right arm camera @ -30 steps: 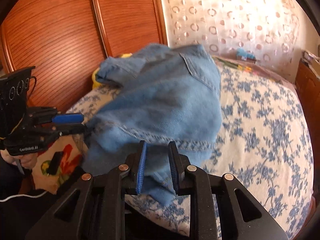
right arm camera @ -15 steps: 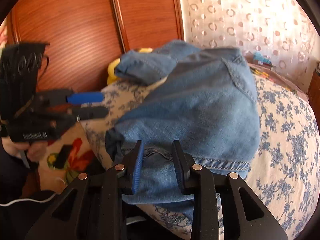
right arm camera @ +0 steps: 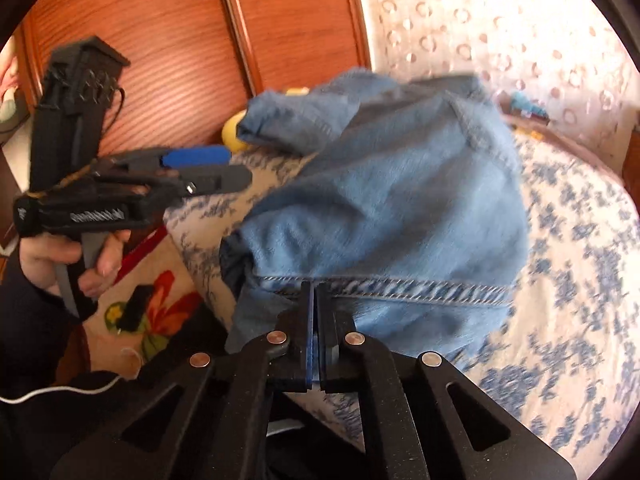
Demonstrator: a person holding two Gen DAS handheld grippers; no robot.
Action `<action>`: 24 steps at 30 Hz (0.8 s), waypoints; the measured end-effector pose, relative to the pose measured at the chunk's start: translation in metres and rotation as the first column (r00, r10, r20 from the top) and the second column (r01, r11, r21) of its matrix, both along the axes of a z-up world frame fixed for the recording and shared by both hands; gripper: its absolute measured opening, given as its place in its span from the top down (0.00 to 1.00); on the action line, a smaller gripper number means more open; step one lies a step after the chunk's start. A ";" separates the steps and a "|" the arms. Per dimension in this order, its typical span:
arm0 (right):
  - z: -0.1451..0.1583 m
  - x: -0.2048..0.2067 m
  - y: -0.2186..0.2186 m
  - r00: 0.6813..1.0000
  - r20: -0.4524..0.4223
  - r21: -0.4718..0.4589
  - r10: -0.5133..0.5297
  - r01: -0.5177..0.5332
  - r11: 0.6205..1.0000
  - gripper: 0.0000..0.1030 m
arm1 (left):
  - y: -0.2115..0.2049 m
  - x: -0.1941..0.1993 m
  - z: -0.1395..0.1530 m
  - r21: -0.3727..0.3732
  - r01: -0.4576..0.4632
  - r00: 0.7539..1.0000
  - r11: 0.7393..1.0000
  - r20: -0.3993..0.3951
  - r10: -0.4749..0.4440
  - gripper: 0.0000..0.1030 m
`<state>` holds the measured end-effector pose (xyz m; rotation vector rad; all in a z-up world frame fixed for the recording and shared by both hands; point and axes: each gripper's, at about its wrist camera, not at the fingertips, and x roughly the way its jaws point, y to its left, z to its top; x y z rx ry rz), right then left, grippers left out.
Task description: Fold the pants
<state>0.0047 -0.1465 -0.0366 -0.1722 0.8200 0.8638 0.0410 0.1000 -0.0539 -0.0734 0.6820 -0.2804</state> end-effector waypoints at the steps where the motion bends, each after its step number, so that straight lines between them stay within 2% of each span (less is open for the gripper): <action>1: 0.006 0.001 -0.003 1.000 0.020 0.005 -0.013 0.013 1.000 1.00 | -0.001 0.004 0.001 -0.005 0.006 1.000 1.000 0.001 -0.005 0.36; 4: 0.021 0.008 -0.014 0.997 0.059 0.027 -0.047 0.046 0.999 0.97 | -0.005 0.020 0.006 -0.002 0.020 1.000 1.000 0.008 -0.020 0.36; 7: 0.032 0.021 -0.025 0.991 0.100 0.033 -0.087 0.084 0.996 0.82 | -0.010 0.037 0.011 0.021 0.026 1.000 0.999 0.016 -0.026 0.36; 10: 0.037 0.046 -0.034 0.984 0.127 0.031 -0.124 0.121 0.992 0.79 | -0.016 0.059 0.017 0.031 0.043 0.999 0.999 0.019 -0.044 0.36; 14: 0.032 0.076 -0.037 0.975 0.153 0.008 -0.163 0.164 0.986 0.70 | -0.027 0.092 0.026 0.053 0.076 0.997 0.996 0.021 -0.077 0.36; 15: 0.030 0.081 -0.038 0.974 0.152 0.003 -0.169 0.171 0.985 0.65 | -0.030 0.098 0.028 0.055 0.082 0.996 0.995 0.021 -0.083 0.36; 24: 0.013 0.118 -0.036 0.977 0.111 -0.018 -0.183 0.186 0.982 0.50 | -0.070 0.168 0.036 0.067 0.222 0.975 0.973 -0.030 -0.221 0.36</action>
